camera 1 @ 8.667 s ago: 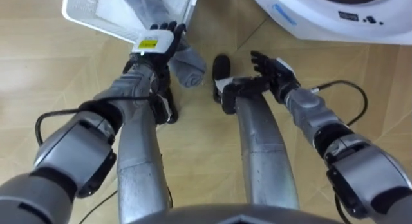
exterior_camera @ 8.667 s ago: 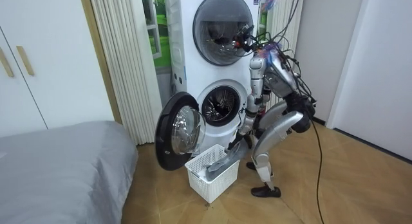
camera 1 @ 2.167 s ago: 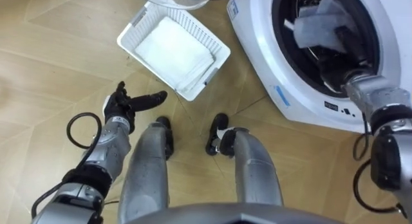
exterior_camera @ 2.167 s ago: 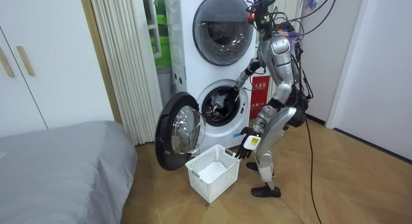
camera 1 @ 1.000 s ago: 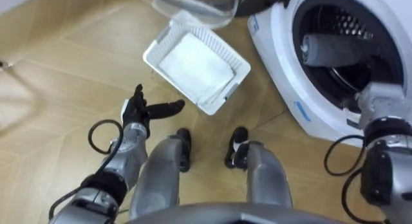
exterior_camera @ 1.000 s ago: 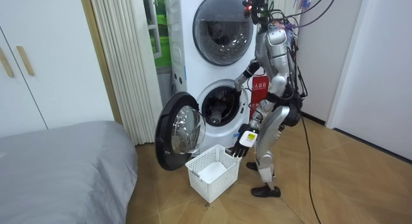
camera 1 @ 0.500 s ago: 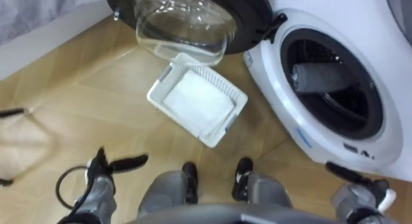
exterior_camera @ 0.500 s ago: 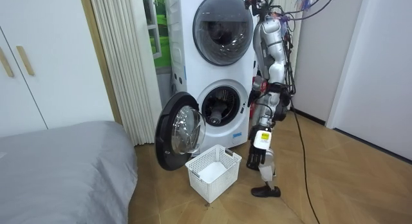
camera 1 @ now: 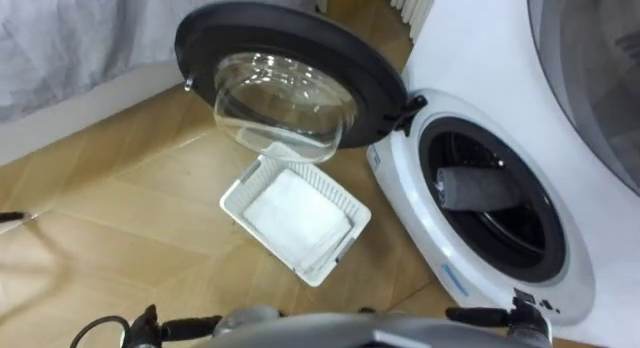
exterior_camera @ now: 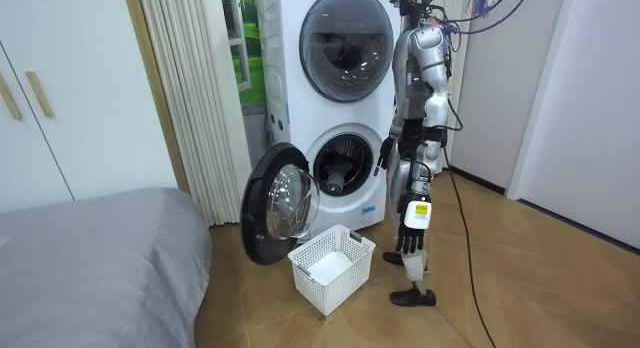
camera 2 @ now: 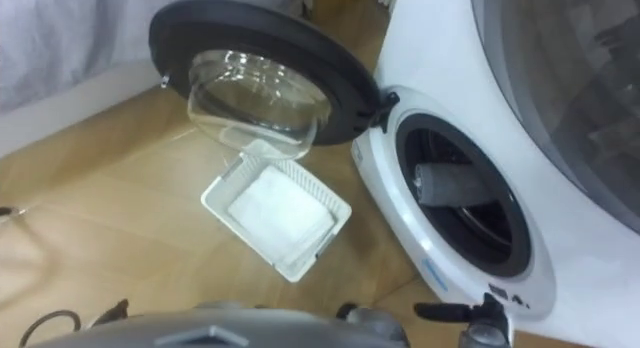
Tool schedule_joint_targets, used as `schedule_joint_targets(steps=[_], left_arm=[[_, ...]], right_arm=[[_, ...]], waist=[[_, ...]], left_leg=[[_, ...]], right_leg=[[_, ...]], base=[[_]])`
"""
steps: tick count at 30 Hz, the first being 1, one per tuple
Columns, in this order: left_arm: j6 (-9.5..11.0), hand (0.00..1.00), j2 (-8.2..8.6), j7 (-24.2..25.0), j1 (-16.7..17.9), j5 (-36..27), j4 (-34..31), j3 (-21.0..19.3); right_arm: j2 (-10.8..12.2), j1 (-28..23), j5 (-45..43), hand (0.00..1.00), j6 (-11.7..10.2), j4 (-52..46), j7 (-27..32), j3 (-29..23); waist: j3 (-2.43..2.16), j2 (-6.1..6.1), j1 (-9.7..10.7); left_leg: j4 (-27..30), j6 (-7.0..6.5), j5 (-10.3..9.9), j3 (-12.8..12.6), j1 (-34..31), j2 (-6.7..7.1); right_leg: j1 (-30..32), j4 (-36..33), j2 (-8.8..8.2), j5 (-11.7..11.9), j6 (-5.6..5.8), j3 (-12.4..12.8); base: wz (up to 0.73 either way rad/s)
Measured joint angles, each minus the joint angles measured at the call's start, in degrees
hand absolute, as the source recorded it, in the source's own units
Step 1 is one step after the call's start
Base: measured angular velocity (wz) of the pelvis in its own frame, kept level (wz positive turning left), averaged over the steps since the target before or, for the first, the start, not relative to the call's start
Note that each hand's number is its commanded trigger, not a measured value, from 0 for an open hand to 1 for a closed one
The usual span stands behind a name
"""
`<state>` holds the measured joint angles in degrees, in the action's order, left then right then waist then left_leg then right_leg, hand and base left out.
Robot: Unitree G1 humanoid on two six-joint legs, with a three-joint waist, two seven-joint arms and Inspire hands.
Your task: Put towel into washing machine
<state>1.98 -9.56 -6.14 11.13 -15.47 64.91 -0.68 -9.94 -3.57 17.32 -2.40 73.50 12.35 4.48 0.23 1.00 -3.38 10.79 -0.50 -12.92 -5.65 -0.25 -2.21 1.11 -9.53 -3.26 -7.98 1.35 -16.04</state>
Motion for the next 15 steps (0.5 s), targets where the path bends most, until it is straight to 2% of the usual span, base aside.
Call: schedule_joint_targets(steps=[2, 8, 10, 15], left_arm=[[-0.49, 0.00, 0.48, -0.63, 0.33, 0.91, -1.61, -1.51], [-0.97, 0.00, 2.13, -1.13, 0.64, 4.45, -3.57, -3.69], [-1.86, 0.00, 2.47, -1.18, 0.65, 5.70, -3.49, -4.10], [-3.21, 0.00, 2.43, -1.02, -0.28, 6.71, -2.85, -5.07]], right_arm=[[0.69, -0.08, -1.00, 0.00, 0.65, 0.00, -2.87, 0.02], [1.08, -0.96, -2.26, 0.00, 1.26, 0.14, -6.30, 0.01], [1.08, -1.10, -2.44, 0.00, 1.56, 0.28, -7.84, -0.16], [1.12, -0.75, -4.47, 0.00, 2.98, 0.29, -10.71, -0.80]], waist=[[0.18, -0.30, -0.02], [0.12, -0.40, -0.03], [0.16, -0.21, -0.02], [0.65, 0.34, -0.07]], left_leg=[[-0.72, 0.11, -0.06, 0.00, 1.62, -0.06], [-1.21, 0.19, -0.10, -0.10, 3.25, -0.08], [-1.54, 0.21, -0.11, -0.30, 4.23, -0.11], [-2.09, 0.22, -0.13, -0.52, 5.80, -0.11]], right_leg=[[-1.30, 0.16, 0.22, -0.09, 0.12, 0.28], [-2.86, 0.91, 0.42, -0.07, 0.10, 0.45], [-3.50, 0.91, 0.51, -0.10, 0.15, 1.08], [-4.54, 0.95, 0.63, -0.11, 0.16, 2.00]], base=[[-0.04], [-0.01], [-0.10], [-0.05]])
